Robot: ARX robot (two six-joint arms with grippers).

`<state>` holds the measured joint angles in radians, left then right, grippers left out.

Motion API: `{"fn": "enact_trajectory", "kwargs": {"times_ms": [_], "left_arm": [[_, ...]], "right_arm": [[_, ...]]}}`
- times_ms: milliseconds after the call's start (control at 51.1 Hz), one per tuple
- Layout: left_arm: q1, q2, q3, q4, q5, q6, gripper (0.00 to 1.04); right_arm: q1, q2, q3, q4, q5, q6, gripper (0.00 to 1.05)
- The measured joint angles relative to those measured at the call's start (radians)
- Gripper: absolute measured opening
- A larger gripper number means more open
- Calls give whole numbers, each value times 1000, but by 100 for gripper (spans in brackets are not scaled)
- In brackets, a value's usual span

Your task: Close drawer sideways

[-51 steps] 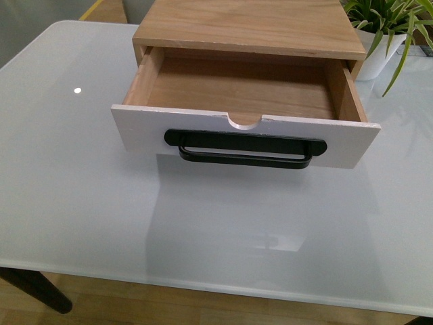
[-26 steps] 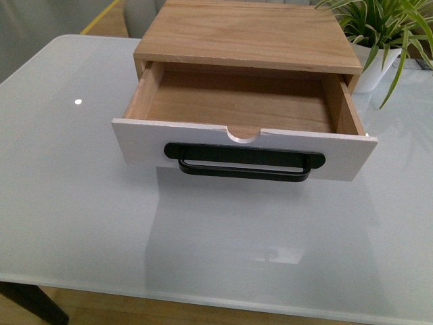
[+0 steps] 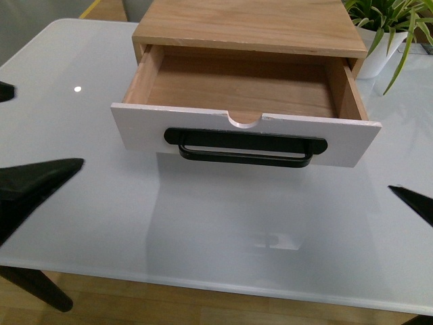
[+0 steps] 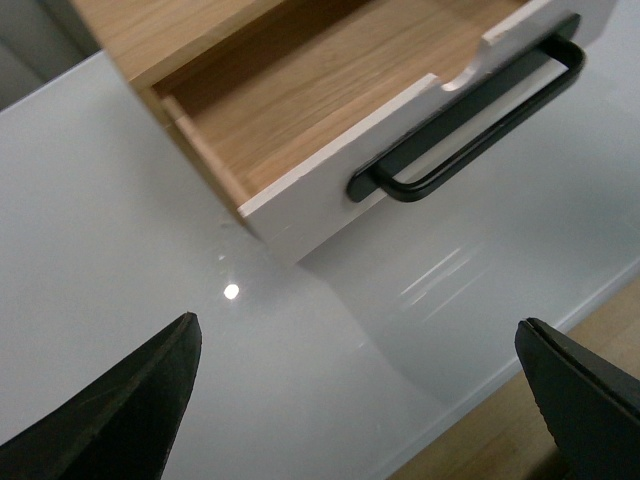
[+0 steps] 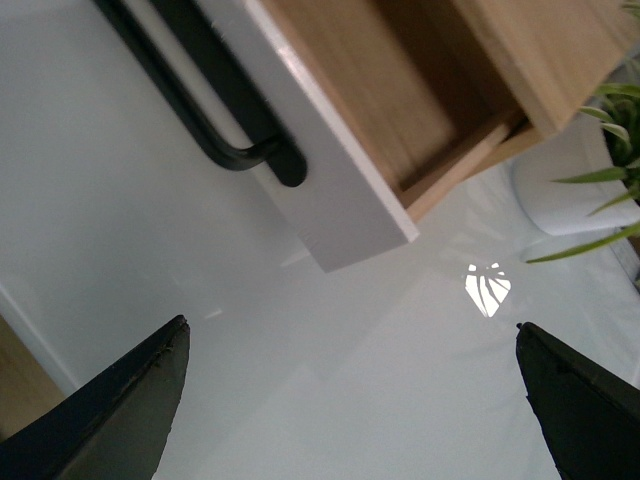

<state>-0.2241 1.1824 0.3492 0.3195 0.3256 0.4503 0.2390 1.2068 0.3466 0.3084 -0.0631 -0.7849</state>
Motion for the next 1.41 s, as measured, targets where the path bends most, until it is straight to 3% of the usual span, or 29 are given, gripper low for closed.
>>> {"fn": "enact_trajectory", "kwargs": {"times_ms": [254, 470, 861, 1409], "left_arm": [[-45, 217, 87, 18, 116, 188, 96], [-71, 355, 170, 21, 147, 292, 96], [-97, 557, 301, 53, 174, 322, 96], [-128, 717, 444, 24, 203, 351, 96]], "right_arm": [[72, 210, 101, -21, -5, -201, 96], [126, 342, 177, -18, -8, -278, 96], [203, 439, 227, -15, -16, -314, 96], [199, 567, 307, -22, -42, -382, 96]]}}
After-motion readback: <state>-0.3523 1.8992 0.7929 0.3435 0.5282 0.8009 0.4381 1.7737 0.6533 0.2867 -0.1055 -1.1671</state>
